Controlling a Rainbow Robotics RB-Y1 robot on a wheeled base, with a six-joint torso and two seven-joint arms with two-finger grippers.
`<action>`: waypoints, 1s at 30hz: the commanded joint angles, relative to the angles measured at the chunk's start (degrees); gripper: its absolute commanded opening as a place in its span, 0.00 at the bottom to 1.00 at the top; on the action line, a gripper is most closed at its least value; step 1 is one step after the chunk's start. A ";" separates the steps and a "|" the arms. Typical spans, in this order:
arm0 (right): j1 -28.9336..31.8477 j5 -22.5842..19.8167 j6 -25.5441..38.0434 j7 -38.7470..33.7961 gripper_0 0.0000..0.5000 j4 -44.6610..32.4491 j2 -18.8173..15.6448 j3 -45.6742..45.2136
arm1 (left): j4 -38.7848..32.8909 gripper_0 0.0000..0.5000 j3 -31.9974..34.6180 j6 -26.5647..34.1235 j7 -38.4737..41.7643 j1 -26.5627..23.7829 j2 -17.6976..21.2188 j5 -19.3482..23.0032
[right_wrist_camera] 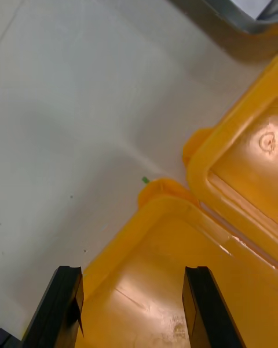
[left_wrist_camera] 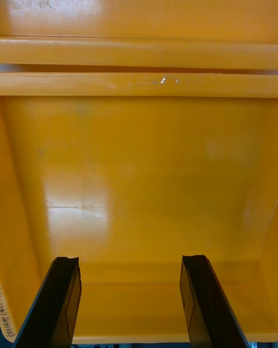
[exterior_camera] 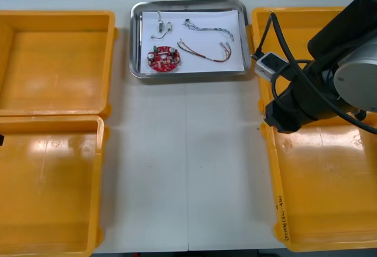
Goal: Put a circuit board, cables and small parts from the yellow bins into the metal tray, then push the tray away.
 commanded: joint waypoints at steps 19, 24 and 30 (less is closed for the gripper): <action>18.47 3.11 0.31 -13.56 1.00 -7.82 -1.61 -14.34 | -1.32 1.00 1.74 0.39 -1.13 1.09 -0.73 -0.48; 19.79 5.75 0.31 -13.83 1.00 -7.82 0.33 -16.45 | -1.32 1.00 1.74 0.39 -1.13 1.09 -0.73 -0.48; 20.31 10.49 0.31 -13.65 1.00 -7.29 2.44 -16.62 | -1.32 1.00 1.74 0.39 -1.13 1.09 -0.73 -0.48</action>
